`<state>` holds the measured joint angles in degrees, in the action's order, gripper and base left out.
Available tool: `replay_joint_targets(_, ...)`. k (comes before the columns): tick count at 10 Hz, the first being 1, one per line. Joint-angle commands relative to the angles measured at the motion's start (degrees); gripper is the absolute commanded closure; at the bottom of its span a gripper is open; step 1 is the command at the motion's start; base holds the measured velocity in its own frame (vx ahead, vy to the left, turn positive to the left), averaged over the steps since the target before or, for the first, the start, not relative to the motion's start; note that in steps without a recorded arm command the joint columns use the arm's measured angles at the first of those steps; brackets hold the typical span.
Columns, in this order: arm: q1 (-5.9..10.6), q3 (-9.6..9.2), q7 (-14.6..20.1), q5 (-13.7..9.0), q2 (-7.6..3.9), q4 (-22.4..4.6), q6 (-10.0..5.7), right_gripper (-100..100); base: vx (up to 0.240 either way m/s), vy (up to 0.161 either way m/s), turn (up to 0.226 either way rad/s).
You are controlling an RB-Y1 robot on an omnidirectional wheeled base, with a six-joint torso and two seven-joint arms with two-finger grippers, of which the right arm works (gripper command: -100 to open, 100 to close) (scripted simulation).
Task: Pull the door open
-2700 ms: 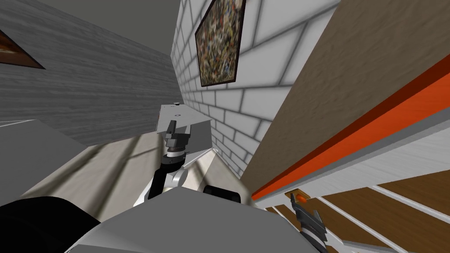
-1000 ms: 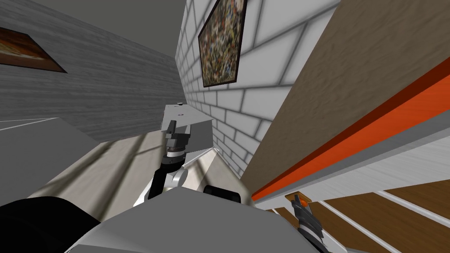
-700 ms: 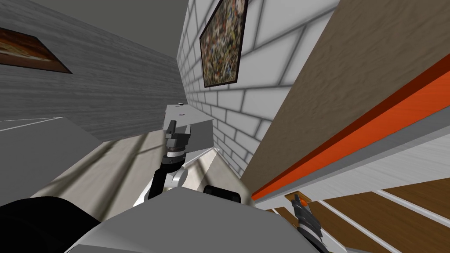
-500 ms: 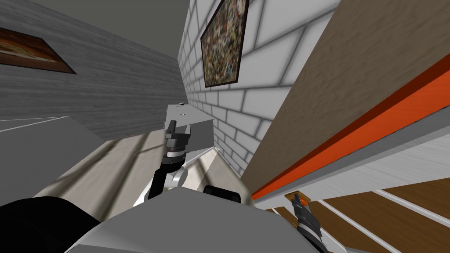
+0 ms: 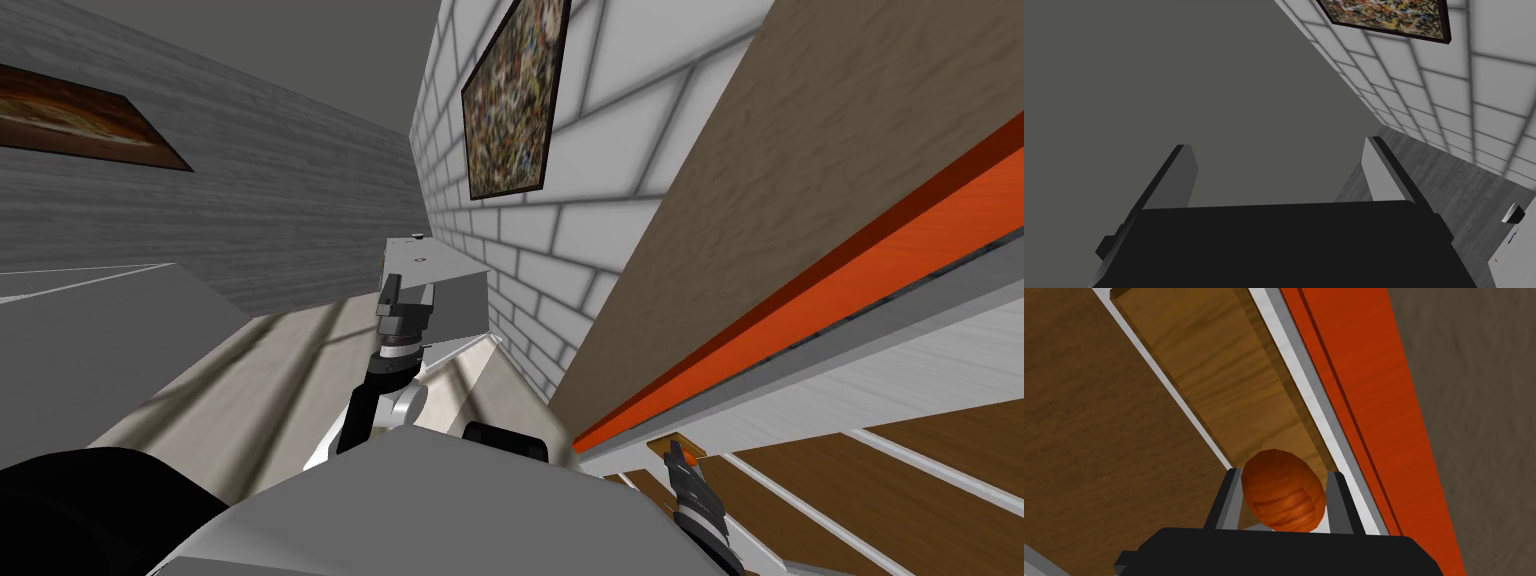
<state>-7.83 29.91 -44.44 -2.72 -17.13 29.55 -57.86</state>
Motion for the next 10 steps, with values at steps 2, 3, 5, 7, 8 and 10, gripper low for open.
replay_joint_targets(2, 0.1, 0.06, 3.5, -0.5, 0.0, -0.1, 0.13, 100, -0.046, -0.001, 0.035)
replay_joint_targets(3, 0.24, 0.02, 5.6, -0.7, 0.03, -0.1, 0.22, 100, -0.038, -0.002, 0.028)
replay_joint_targets(5, 0.4, -0.03, 8.0, -1.0, 0.07, -0.1, 0.33, 100, -0.048, -0.004, 0.039)
replay_joint_targets(7, 0.56, -0.08, 10.2, -1.3, 0.1, -0.2, 0.44, 100, -0.038, -0.006, 0.026)
replay_joint_targets(8, 0.72, -0.13, 12.5, -1.6, 0.14, -0.2, 0.55, 100, -0.032, 0.005, 0.034)
replay_joint_targets(10, 0.88, -0.17, 14.8, -1.9, 0.17, -0.2, 0.65, 100, -0.053, -0.007, 0.041)
